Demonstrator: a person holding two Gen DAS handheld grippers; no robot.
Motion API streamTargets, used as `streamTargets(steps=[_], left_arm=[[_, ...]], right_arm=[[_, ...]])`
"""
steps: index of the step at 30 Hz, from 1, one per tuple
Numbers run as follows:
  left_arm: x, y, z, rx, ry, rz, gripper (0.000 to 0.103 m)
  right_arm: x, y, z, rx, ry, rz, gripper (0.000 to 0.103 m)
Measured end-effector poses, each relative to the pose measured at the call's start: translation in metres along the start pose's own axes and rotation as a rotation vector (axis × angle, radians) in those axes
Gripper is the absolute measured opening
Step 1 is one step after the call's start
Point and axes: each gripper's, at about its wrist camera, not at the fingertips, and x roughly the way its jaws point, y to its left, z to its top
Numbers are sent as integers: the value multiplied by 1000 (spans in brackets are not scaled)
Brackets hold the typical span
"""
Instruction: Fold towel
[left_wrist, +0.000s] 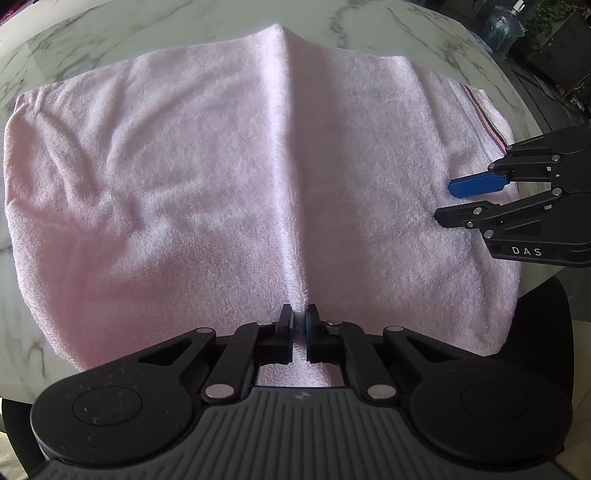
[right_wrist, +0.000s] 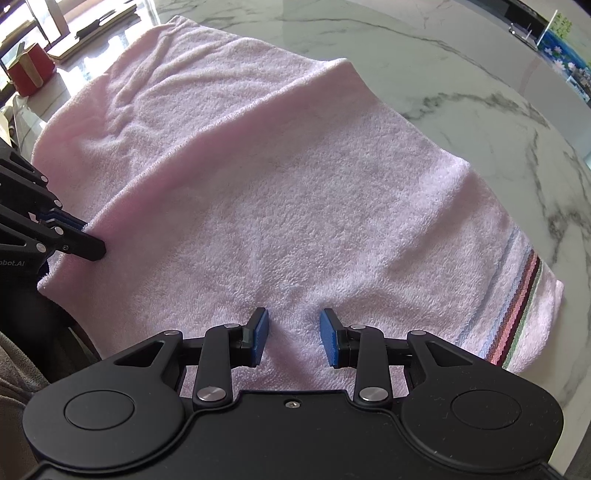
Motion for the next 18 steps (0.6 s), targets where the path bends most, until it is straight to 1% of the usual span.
streamTargets(steps=[4,8,11,14,15,18], left_arm=[[-2,-1,-5,2,-11,13,4],[-3,-5,-5,25,-10,33,4],[-2,-8,-2,46,-8,44,4],[-2,-12,-1,71,-13,54,4],[-2,-14,-1,78,-16,57,4],[-1,-18,0,97,-28,69,4]], right_arm=[[-4,0,16,-149,36,17,31],[-8,-2,35,-304,60,27,31],[-9,-2,50,-472,65,16,31],[-7,3,60,-731,56,-56,31],[-5,4,64,-846,58,-88,31],[-3,3,73,-1085,58,-132,31]])
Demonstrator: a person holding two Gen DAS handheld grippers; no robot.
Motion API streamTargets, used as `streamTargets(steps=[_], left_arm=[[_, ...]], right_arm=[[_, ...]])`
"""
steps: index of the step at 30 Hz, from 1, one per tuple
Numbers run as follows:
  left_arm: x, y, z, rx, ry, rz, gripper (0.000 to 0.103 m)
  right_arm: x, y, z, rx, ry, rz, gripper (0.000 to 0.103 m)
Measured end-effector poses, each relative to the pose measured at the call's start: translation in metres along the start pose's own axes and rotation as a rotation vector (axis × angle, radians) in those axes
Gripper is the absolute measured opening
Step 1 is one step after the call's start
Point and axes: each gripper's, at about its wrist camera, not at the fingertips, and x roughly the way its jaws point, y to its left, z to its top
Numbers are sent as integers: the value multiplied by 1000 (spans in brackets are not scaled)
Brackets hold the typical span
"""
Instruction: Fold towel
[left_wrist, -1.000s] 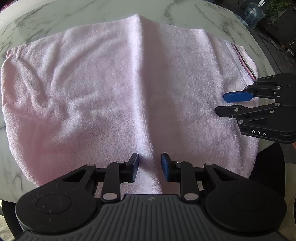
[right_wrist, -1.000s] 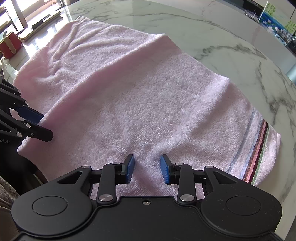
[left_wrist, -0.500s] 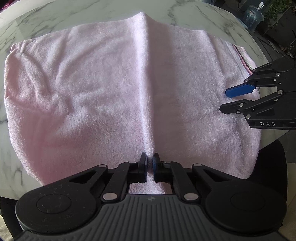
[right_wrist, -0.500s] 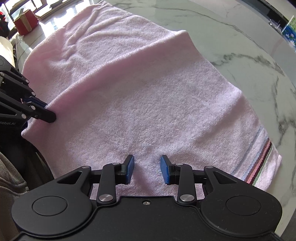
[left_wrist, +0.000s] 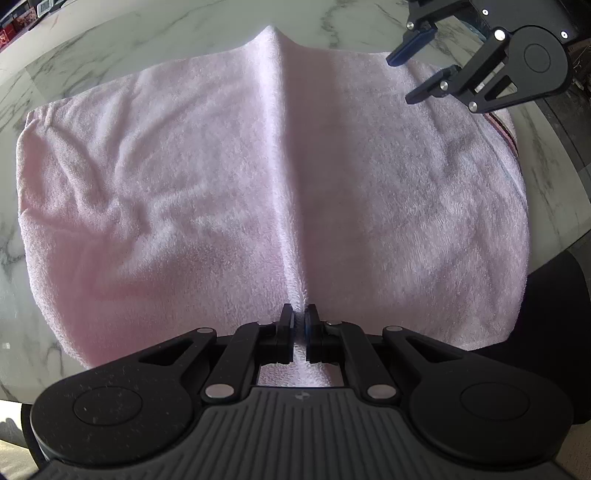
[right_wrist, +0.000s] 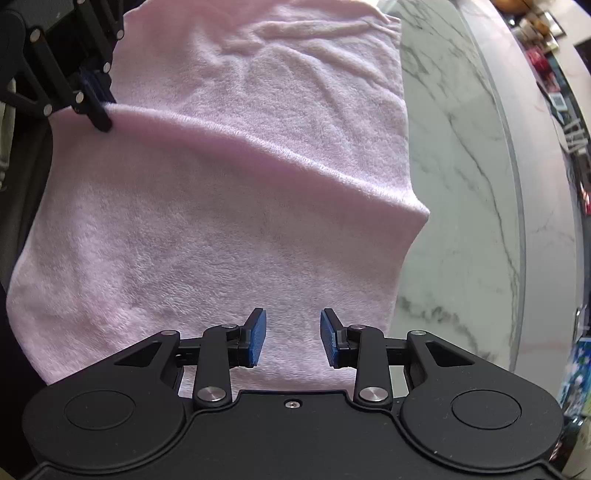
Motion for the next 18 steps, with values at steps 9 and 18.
streamTargets(steps=[9,18], left_arm=[[3,-6,7,35,-25,0,4],[12,-12,15,71,-25,3,4]], right_arm=[[18,-42,30,-570,-6,-20,31],[48,-55,52,-848,30,35,31]])
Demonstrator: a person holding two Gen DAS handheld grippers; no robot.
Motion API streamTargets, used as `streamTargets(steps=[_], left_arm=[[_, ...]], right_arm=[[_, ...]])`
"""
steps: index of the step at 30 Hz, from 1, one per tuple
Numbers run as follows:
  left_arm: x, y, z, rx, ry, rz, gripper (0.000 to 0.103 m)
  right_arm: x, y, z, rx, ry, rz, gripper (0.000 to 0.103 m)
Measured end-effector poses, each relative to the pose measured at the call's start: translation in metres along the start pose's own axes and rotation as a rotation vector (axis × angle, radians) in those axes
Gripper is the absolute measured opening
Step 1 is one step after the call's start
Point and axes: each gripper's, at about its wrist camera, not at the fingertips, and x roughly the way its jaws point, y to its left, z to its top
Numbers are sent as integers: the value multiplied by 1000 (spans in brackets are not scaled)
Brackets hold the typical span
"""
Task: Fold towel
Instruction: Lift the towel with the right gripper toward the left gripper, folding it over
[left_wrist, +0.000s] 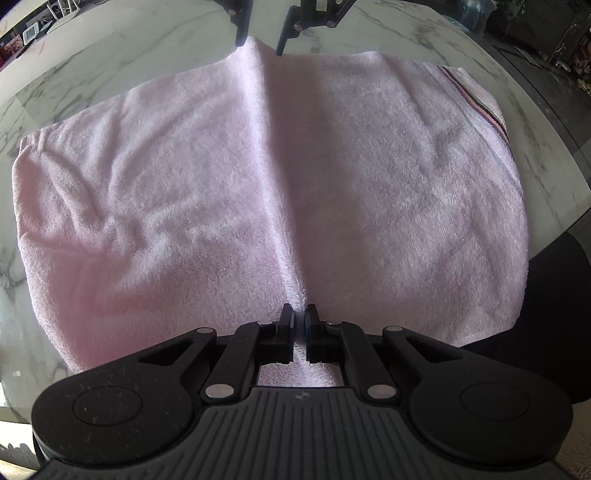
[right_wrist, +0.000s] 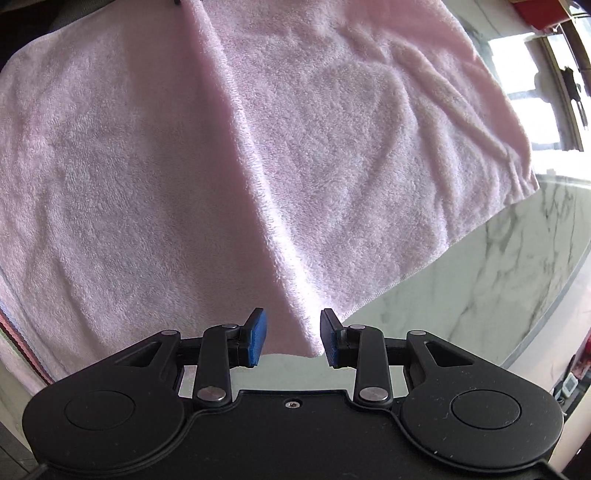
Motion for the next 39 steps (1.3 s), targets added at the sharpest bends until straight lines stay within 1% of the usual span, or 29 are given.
streamTargets(steps=[4,6,7,9,15,16,18,23,29,35,39], left_arm=[[3,0,3,1,-3,-5,4],[4,-2,3,0,-4,-7,4],[5,-3,4,0,-4,-8,5],[7,-5,5,1,-5,-8,5],[14,-3,7,7,-4,-6,5],[15,-2,5,8,-4,-7,5],[2,1,-7,11,-5,-6,5],[-12,7,-20,16,-7,-4,5],[-16,10,-24,18,-12,-2,4],[-25,7,-26,44,-41,30,4],[-36,8,-26,73,-65,65,4]], right_arm=[[11,-3,-1,-58,17,29,30],[17,-2,-3,-88,26,46,27],[19,-2,-3,-100,29,53,24],[23,-2,-3,-117,30,52,24],[29,-1,2,-142,22,56,12],[29,0,3,-146,23,60,9],[30,1,4,-146,25,64,7],[32,4,8,-123,37,60,4],[22,8,12,-62,56,42,4],[2,23,12,-2,91,7,4],[-14,31,10,70,129,-35,3]])
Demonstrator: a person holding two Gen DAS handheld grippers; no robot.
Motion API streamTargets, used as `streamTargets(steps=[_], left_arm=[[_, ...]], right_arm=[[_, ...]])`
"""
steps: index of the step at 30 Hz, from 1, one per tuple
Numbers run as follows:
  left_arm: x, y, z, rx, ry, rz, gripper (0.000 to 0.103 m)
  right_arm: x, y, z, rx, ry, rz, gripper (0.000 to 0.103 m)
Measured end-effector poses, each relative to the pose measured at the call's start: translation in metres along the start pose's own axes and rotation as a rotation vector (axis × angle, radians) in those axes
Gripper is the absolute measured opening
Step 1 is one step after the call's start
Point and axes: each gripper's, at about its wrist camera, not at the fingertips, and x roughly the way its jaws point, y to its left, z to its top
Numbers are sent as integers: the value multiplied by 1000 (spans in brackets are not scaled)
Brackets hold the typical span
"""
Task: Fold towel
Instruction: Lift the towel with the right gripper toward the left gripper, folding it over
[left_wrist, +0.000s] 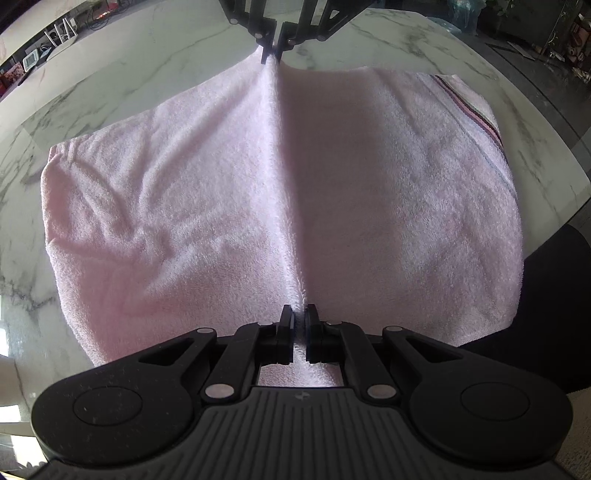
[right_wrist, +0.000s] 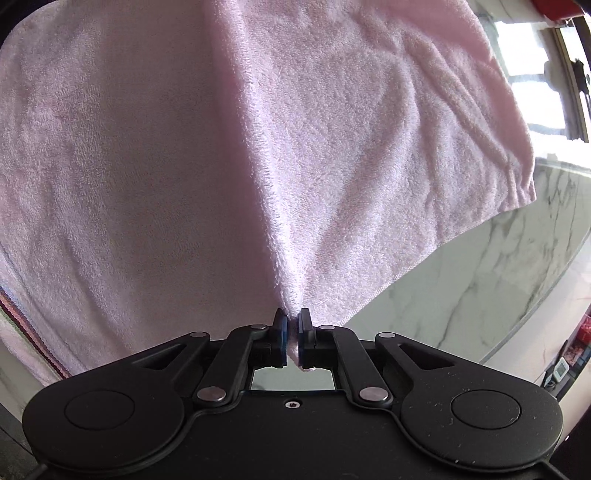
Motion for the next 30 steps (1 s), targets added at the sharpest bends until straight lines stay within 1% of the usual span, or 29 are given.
streamTargets(steps=[8,12,14,18,24,27,30], left_arm=[[-39,21,8,85,-72,123,4],[-67,35,21,147,-123,219,4],[-81,39,32,178,-151,268,4],[-108,42,57,236,-211,359,4],[-149,44,99,306,-308,464,4],[-165,42,119,330,-353,493,4],[-174,40,137,352,-386,504,4]], right_arm=[[-51,10,-12,227,67,-75,3],[-87,18,-17,344,106,-142,3],[-101,22,-19,400,122,-174,3],[-136,20,-53,536,144,-243,3],[-183,23,-59,712,160,-348,3],[-206,16,-62,801,179,-403,3],[-220,9,-76,879,193,-442,3]])
